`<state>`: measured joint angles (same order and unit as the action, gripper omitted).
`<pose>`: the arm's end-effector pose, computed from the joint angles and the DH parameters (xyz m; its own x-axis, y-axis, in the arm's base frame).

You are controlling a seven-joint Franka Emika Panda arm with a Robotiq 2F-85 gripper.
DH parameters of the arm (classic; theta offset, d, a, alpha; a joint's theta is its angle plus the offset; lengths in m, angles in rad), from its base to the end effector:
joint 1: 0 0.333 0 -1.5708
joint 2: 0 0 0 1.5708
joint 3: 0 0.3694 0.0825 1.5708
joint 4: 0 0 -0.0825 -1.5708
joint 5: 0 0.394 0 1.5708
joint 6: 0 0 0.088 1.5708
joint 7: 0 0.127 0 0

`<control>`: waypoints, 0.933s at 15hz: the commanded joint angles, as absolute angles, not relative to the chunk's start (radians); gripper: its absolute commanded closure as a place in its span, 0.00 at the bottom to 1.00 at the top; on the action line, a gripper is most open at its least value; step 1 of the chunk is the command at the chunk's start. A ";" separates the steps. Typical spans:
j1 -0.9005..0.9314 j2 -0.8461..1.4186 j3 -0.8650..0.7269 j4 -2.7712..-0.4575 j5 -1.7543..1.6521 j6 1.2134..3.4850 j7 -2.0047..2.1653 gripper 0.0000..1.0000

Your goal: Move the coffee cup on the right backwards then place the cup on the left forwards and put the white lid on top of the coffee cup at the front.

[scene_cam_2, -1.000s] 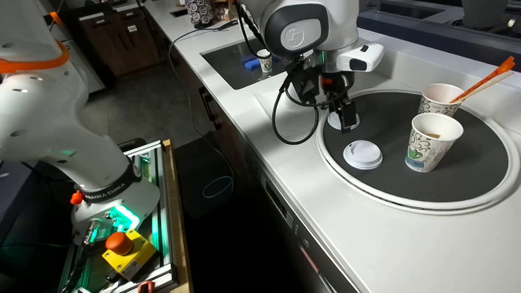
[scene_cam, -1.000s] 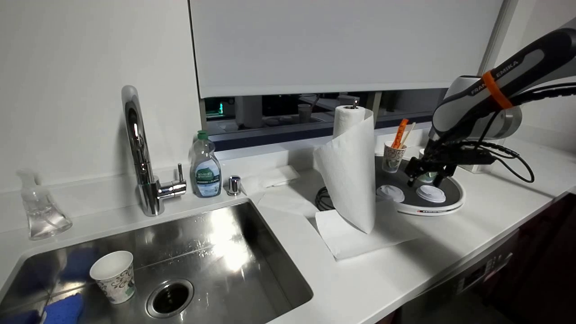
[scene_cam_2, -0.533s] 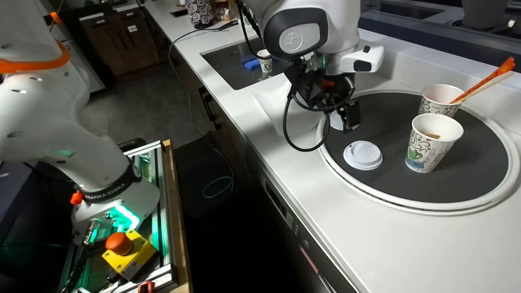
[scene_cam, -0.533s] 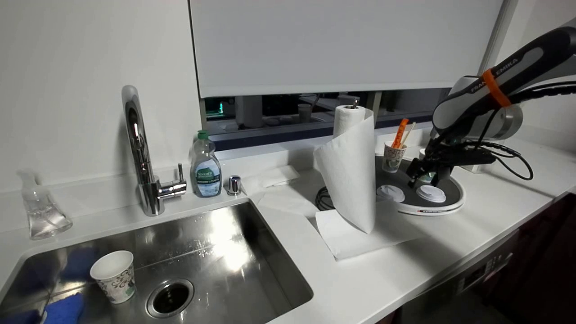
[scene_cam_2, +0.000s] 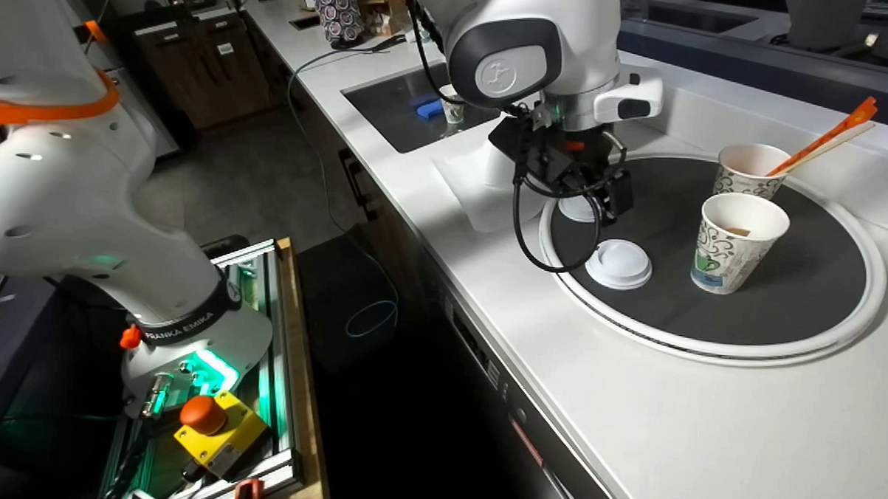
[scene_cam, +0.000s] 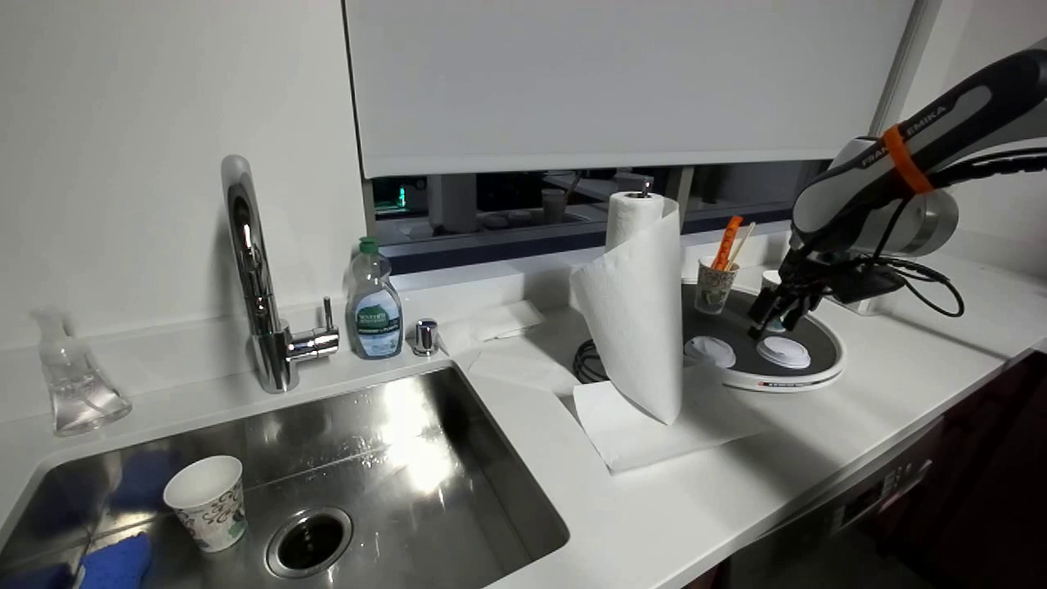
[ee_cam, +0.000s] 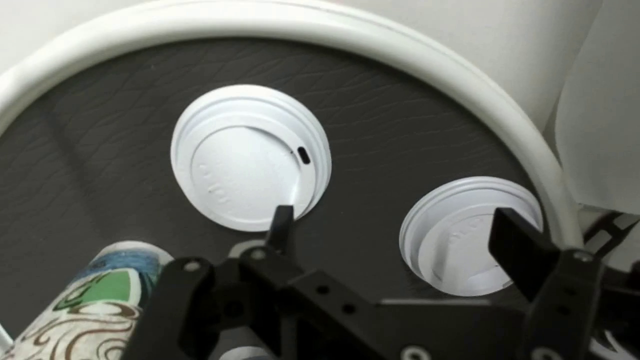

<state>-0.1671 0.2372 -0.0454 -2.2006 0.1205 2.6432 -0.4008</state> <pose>0.5831 -0.1272 0.3194 0.9732 0.0903 0.2115 0.0888 -0.9959 0.0166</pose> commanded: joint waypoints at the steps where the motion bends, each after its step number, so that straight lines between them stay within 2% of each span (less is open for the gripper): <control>1: -0.196 0.249 -0.035 -2.220 0.078 2.695 -0.529 0.00; 8: -0.232 0.283 -0.021 -2.257 0.099 2.742 -0.604 0.00; 9: -0.233 0.288 -0.019 -2.261 0.094 2.756 -0.603 0.02; 10: -0.237 0.290 -0.014 -2.263 0.092 2.765 -0.608 0.11; 12: -0.243 0.296 -0.006 -2.270 0.089 2.792 -0.624 0.13; 13: -0.249 0.297 -0.002 -2.278 0.084 2.824 -0.639 0.17; 14: -0.255 0.292 0.004 -2.288 0.084 2.854 -0.655 0.04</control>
<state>-0.2252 0.2956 -0.0208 -2.2552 0.0937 2.7738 -0.6062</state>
